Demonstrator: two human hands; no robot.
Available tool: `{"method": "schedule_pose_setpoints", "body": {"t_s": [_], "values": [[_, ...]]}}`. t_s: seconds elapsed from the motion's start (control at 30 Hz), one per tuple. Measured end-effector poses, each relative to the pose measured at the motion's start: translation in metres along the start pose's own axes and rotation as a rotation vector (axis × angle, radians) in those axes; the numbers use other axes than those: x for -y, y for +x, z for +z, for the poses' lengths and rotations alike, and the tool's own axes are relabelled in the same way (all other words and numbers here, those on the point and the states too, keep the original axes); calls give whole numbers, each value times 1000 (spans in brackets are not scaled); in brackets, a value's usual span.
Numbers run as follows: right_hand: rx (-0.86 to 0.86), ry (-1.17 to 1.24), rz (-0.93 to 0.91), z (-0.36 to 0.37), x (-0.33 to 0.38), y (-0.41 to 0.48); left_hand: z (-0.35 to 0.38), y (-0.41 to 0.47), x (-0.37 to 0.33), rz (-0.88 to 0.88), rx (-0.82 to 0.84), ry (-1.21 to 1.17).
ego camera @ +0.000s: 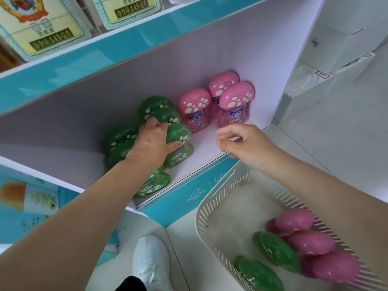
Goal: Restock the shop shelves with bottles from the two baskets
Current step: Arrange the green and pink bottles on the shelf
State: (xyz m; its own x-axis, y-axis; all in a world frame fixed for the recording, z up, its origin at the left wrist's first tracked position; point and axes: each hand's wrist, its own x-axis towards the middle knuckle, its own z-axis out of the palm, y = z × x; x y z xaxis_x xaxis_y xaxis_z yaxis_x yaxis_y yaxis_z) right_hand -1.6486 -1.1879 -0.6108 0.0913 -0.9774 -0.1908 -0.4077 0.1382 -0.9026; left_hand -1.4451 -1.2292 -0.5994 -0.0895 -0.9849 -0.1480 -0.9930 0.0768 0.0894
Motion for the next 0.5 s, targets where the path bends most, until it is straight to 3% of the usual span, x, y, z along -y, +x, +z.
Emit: {"method": "schedule_pose_setpoints", "body": {"t_s": [0.23, 0.5], "values": [[10, -44, 9, 0, -4, -1, 0, -2, -1, 74, -190, -125], [21, -86, 29, 0, -6, -6, 8, -2, 2, 102, -184, -38]]}}
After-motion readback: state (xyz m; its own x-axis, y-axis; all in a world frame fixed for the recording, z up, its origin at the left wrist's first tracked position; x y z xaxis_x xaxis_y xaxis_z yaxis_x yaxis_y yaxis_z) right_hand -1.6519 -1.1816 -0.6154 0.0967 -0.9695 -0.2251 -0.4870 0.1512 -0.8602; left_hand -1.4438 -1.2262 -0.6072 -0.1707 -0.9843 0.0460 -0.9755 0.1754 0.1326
